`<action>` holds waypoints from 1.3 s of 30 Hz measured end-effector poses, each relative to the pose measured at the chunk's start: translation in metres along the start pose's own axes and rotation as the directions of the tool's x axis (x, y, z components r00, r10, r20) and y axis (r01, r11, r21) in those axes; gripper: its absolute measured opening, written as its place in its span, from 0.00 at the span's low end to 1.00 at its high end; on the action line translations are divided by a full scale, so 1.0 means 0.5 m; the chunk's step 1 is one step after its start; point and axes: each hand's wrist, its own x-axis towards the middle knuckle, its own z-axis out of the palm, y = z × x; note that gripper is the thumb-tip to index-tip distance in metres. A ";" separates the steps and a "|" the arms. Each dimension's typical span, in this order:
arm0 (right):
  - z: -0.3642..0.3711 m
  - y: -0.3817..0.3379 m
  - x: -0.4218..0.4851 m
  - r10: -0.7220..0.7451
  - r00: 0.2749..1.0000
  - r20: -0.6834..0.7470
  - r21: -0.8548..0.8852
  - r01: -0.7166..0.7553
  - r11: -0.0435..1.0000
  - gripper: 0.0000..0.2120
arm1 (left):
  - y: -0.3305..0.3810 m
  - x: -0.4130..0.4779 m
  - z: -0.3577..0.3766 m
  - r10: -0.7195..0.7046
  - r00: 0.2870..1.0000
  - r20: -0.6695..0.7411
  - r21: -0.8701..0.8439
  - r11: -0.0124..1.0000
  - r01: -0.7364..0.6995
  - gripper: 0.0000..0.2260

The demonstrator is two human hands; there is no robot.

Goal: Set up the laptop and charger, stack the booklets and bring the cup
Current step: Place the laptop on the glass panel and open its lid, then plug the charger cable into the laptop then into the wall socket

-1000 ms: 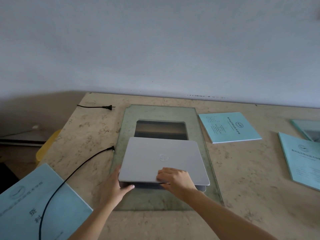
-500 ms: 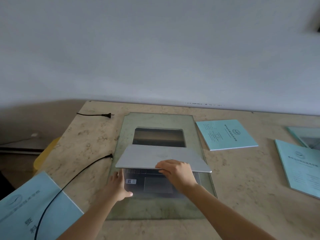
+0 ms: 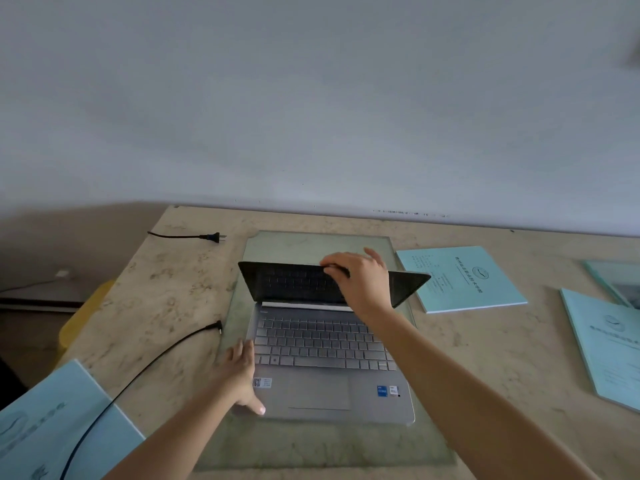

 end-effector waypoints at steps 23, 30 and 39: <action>0.110 0.077 0.210 0.228 0.973 -0.037 -0.077 -0.231 0.970 0.09 | -0.022 0.012 0.018 0.064 0.997 -0.044 -0.055 0.996 -0.067 0.62; 0.124 0.087 0.219 0.224 0.974 -0.046 -0.085 -0.227 0.970 0.08 | -0.023 0.021 0.026 0.051 0.996 -0.080 -0.062 0.996 -0.056 0.63; 0.117 0.076 0.210 0.190 0.981 -0.049 -0.092 -0.194 0.977 0.09 | -0.028 0.019 0.033 0.063 0.993 -0.102 -0.083 0.994 -0.072 0.62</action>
